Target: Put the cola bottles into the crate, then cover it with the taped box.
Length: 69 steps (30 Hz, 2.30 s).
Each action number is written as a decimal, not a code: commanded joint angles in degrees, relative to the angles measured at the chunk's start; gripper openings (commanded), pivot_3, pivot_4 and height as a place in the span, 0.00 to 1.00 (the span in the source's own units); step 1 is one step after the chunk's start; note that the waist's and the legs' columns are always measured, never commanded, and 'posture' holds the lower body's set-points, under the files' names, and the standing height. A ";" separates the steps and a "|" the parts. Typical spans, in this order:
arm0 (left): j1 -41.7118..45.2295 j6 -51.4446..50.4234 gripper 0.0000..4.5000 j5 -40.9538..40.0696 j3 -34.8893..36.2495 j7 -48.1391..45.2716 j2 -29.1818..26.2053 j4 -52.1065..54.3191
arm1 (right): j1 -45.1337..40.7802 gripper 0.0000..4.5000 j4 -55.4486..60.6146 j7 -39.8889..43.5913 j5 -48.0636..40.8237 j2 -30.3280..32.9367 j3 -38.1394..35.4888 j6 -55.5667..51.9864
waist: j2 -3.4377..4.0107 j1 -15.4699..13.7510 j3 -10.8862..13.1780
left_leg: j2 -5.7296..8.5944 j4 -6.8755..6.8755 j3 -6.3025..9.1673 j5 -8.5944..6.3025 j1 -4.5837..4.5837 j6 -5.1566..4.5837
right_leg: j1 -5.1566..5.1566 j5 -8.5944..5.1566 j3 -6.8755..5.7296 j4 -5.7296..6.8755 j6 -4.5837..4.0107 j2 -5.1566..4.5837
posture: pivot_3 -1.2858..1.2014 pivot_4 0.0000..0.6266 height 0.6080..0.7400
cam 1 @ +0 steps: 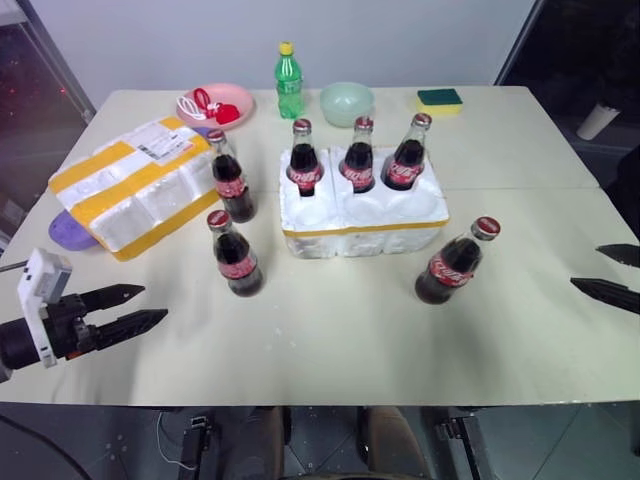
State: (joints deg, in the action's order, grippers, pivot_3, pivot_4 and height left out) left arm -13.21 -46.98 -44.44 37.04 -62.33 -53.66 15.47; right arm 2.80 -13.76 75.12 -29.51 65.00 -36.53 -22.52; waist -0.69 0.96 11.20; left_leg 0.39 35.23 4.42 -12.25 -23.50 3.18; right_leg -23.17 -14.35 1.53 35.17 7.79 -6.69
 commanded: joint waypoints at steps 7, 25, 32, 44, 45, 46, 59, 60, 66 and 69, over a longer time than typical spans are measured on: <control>2.43 2.42 0.99 0.66 0.97 1.71 -0.19 -1.42 | 0.11 1.00 1.31 -0.65 -0.26 -0.91 -1.67 0.75 | 0.00 0.00 -0.01 | 0.00 0.00 0.00 0.00 0.02 0.00 | 0.01 0.00 0.00 0.02 0.00 0.01 | 0.52 0.24 0.99; 23.24 2.20 0.99 -1.69 -15.04 -7.02 -4.79 -5.13 | -20.60 1.00 15.21 5.92 -18.99 10.52 2.87 -21.85 | 0.23 0.15 0.01 | -0.02 0.03 0.00 0.01 0.07 -0.01 | 0.02 0.01 0.01 0.19 0.03 0.07 | 0.52 0.24 0.99; 27.32 13.11 0.99 9.21 -27.83 -8.75 -1.10 -11.02 | -30.93 1.00 22.58 -0.82 -26.63 8.00 7.84 -28.92 | 0.15 -0.03 0.02 | -0.04 0.05 0.01 0.01 0.00 -0.01 | -0.03 0.02 0.01 0.14 0.03 0.10 | 0.52 0.24 0.99; 35.89 18.14 0.99 13.93 -32.72 -4.30 10.33 -17.59 | -30.02 1.00 25.14 -5.75 -30.35 5.94 5.00 -33.40 | 0.09 -0.01 0.04 | -0.03 0.17 0.03 0.02 -0.01 -0.02 | -0.02 0.15 0.00 0.29 0.26 0.12 | 0.52 0.24 0.99; 35.89 18.18 0.99 14.14 -32.97 -4.47 10.57 -17.55 | -30.18 1.00 25.32 -6.11 -30.42 5.69 5.25 -33.37 | 0.09 0.03 0.04 | -0.03 0.17 0.03 0.02 -0.01 -0.02 | -0.03 0.15 0.00 0.30 0.27 0.12 | 0.52 0.24 0.99; 35.90 18.24 0.99 14.29 -33.08 -4.64 10.68 -17.59 | -30.31 1.00 25.49 -6.41 -30.50 5.52 5.45 -33.36 | 0.09 0.02 0.04 | -0.03 0.17 0.03 0.02 -0.01 -0.02 | -0.04 0.16 0.00 0.32 0.28 0.13 | 0.52 0.24 0.99; 44.39 -4.29 0.64 -3.43 -30.18 -13.60 4.61 -8.70 | -29.09 1.00 27.72 -10.14 -30.00 2.24 6.59 -32.24 | -0.16 -0.37 0.21 | -0.04 0.22 0.12 0.02 -0.13 -0.02 | -0.11 0.15 -0.03 0.36 0.30 0.15 | 0.52 0.24 0.99; 46.70 -5.88 0.64 -4.87 -30.19 -12.92 5.53 -8.80 | -28.86 1.00 27.82 -10.47 -29.84 2.01 6.57 -32.17 | -0.16 -0.41 0.21 | -0.03 0.30 0.15 0.02 -0.18 -0.02 | -0.10 0.15 -0.06 0.36 0.30 0.15 | 0.52 0.24 0.99; 64.59 -5.76 0.64 -5.48 -32.43 -0.96 21.21 -15.87 | -27.55 1.00 28.74 -13.17 -29.97 0.28 5.77 -32.05 | -0.20 -0.51 0.23 | 0.03 0.80 0.23 0.01 -0.35 -0.03 | 0.02 0.20 -0.07 0.44 0.40 0.15 | 0.52 0.24 0.99; 72.32 4.51 0.64 4.65 -36.63 6.28 30.92 -25.91 | -26.94 1.00 29.82 -15.28 -30.86 -0.75 4.93 -32.39 | -0.20 -0.47 0.22 | 0.09 0.96 0.27 0.02 -0.40 -0.03 | 0.09 0.36 -0.07 0.42 0.65 0.15 | 0.52 0.24 0.99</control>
State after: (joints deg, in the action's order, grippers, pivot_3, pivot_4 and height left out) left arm 56.23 -47.84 -43.70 0.94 -59.34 -24.44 -6.87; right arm -23.84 14.53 60.90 -59.29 64.42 -29.32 -55.53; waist -0.89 0.49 11.42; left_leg 0.49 36.18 4.70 -12.23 -23.90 3.15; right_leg -23.09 -13.95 1.46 35.55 8.48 -6.54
